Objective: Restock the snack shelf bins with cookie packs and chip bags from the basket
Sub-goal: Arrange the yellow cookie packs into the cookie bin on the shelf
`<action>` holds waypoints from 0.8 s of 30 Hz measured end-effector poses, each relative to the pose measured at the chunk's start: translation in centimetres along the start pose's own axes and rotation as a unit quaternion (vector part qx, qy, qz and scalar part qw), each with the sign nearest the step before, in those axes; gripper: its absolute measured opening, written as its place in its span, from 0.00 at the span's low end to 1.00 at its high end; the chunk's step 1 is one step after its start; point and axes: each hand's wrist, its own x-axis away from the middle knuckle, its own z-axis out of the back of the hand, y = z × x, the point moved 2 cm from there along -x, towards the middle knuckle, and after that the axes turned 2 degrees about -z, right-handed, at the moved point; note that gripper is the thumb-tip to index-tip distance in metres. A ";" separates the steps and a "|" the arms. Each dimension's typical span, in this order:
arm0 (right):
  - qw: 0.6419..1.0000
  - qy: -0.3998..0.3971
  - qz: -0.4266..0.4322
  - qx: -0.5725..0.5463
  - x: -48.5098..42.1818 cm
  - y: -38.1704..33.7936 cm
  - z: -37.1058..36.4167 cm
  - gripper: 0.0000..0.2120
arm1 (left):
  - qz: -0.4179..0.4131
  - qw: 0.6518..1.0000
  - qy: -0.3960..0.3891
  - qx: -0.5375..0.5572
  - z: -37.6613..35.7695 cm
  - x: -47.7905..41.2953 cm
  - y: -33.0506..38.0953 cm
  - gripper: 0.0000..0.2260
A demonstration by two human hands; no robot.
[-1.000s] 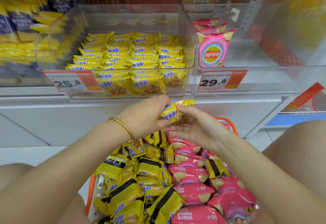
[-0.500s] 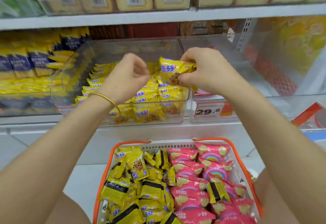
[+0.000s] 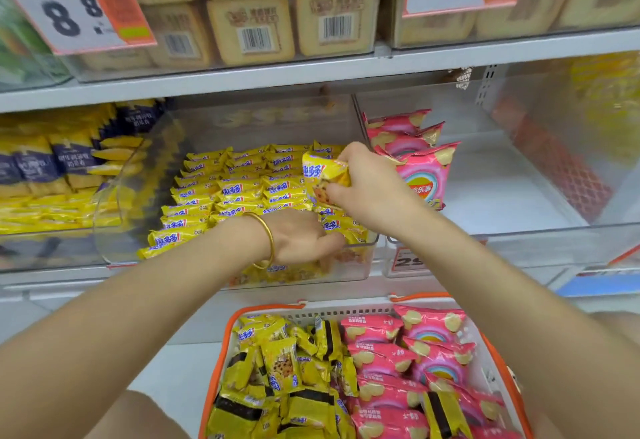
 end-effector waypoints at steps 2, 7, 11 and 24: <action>0.999 -0.026 0.002 0.027 -0.1 -0.3 0.0 0.16 | 0.004 1.000 -0.003 -0.017 -0.3 -0.3 -0.7 0.29; 0.981 -0.106 0.010 0.164 -0.8 -1.2 -0.3 0.17 | -0.020 0.998 0.012 0.057 -0.9 0.5 -2.1 0.24; 0.934 -0.206 0.039 0.288 -1.6 -1.8 -0.9 0.19 | -0.056 0.980 0.085 0.172 -1.5 2.2 -3.8 0.25; 0.827 -0.282 0.103 0.476 -2.7 -2.1 -2.7 0.08 | -0.049 0.939 0.219 0.261 -2.5 2.2 -3.3 0.12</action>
